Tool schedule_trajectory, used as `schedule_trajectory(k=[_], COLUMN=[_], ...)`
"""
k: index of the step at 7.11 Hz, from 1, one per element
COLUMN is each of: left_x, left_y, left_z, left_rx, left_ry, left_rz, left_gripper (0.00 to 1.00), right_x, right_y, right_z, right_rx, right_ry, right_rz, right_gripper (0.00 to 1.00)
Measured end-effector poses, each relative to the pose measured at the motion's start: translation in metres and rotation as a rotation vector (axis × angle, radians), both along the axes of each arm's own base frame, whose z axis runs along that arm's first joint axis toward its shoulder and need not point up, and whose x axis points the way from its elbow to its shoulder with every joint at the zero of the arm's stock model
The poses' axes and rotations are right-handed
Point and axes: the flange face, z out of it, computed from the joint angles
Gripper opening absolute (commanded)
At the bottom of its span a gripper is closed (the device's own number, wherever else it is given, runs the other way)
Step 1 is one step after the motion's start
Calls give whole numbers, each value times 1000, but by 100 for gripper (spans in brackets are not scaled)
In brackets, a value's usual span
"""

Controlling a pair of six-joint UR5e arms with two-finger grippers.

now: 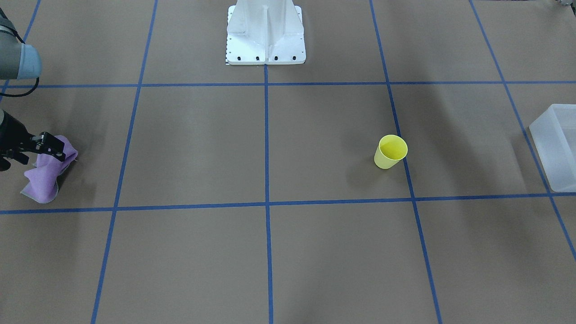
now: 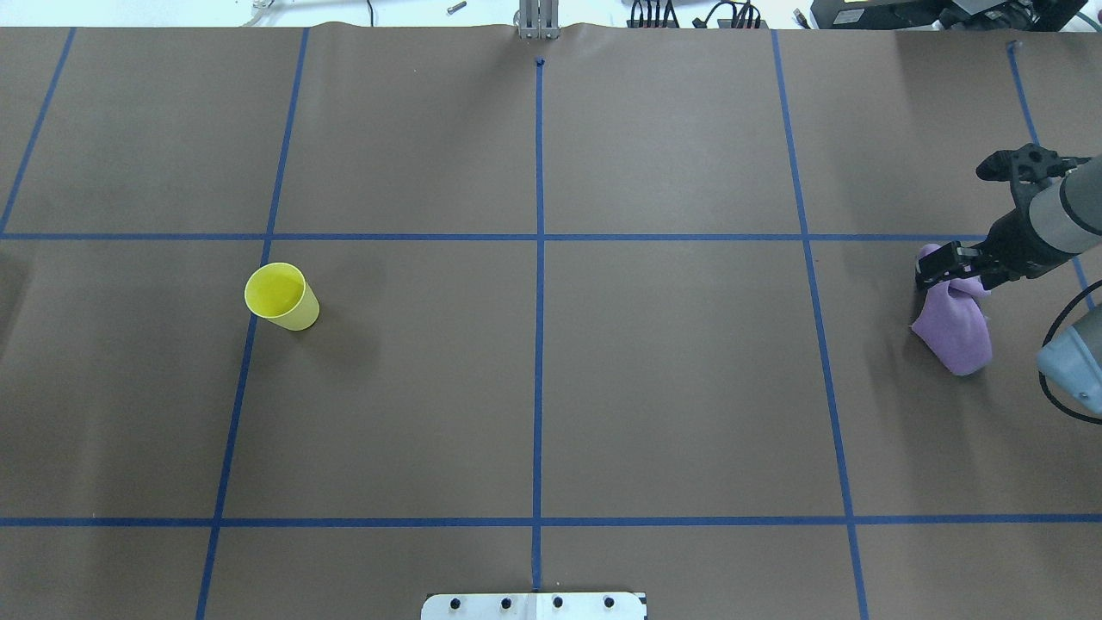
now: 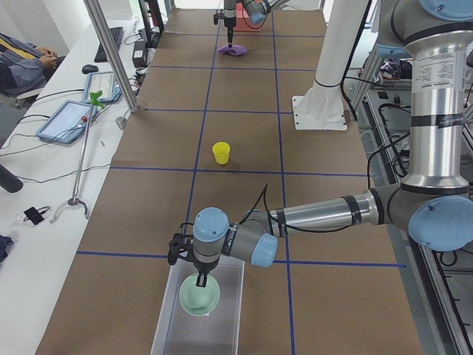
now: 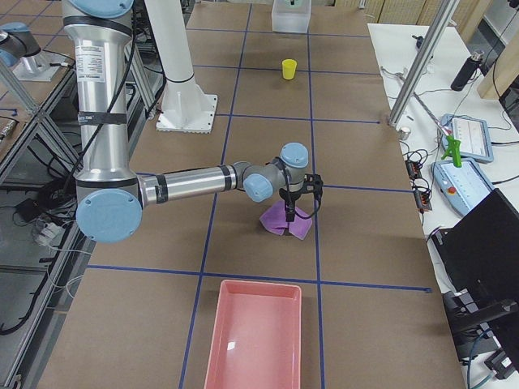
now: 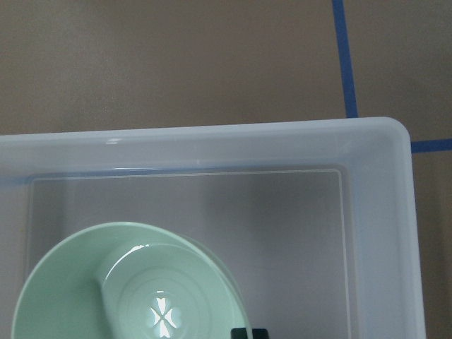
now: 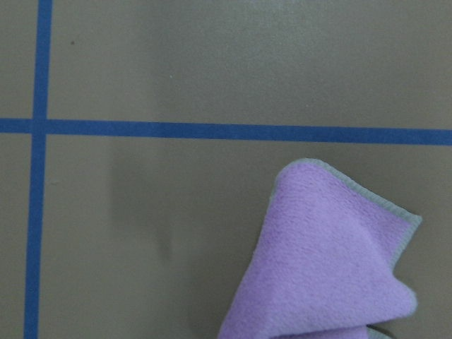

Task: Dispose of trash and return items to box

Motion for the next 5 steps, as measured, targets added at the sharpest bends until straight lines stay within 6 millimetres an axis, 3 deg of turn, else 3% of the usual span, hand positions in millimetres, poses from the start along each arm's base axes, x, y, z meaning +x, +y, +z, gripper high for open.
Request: schedule_trajectory(k=[1,2,3,4,5], left_x=[0,1,2,3,5], left_y=[1,2,3,0,-4], left_z=[4,10,14,12,3], left_rx=[4,13,23,29,28], left_ry=[0,0,2,7,28], left_rz=[0,2,2,-5,-22], left_gripper=[85,97,97,97,97], right_x=[-7,-12,-17,-21,-22], right_y=[-3,-5,-5,-4,-3], right_z=[1,2,3,4,4], right_rx=[-7,-12,-14,-17,-20], right_ry=[1,2,4,5,4], right_rz=[-3,-8,-15,-20,-19], right_gripper=[100,92,42,0,0])
